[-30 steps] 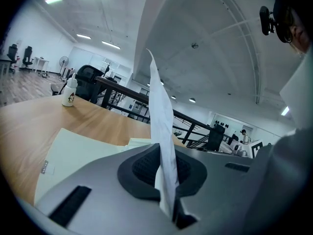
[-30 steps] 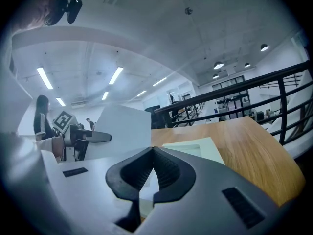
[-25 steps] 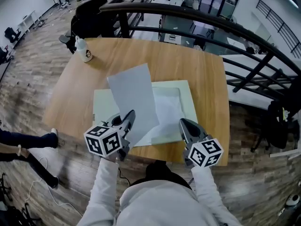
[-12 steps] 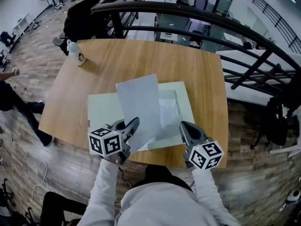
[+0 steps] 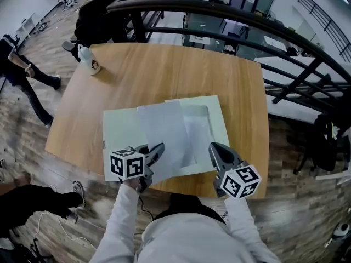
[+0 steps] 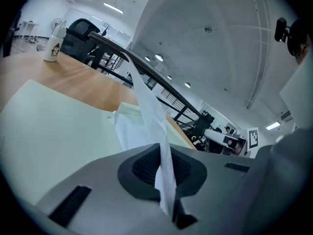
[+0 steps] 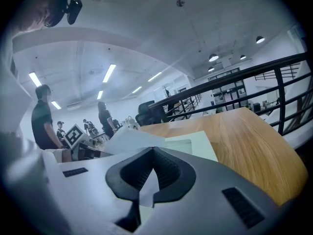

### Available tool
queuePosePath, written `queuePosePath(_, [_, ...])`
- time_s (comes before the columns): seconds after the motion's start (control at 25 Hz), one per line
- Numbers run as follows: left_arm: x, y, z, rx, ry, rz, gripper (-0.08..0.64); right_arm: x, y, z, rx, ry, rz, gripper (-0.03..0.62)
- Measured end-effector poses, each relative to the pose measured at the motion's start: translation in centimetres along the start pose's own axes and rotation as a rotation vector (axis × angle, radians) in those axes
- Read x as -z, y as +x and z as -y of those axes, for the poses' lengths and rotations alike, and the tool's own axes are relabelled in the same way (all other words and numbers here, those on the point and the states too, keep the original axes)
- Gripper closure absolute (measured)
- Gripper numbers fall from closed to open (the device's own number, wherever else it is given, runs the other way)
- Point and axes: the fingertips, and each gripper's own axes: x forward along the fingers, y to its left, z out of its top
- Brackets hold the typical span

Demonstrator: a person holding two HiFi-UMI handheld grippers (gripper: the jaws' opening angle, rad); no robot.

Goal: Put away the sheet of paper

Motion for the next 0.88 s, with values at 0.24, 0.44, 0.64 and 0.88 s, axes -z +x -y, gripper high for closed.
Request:
queuePosePath(0.24, [0.5, 0.8, -1.9, -0.045, -0.056, -0.038, 0.543, 0.4, 0.7, 0.2, -0.004, 0.02, -0.012, 0.565])
queuePosePath(0.44, [0.9, 1.5, -3.3, -0.1, -0.084, -0.081, 0.543, 0.6, 0.7, 0.7, -0.004, 0.028, -0.021, 0.565])
queuePosePath(0.64, [1.3, 2.3, -4.6, -0.145, -0.113, -0.119, 0.543, 0.6, 0.9, 1.3, -0.002, 0.034, -0.022, 0.565])
queuePosePath(0.88, [1.8, 3.2, -5.4, -0.182, -0.14, -0.152, 0.543, 0.5, 0.8, 2.1, -0.004, 0.042, -0.028, 0.566])
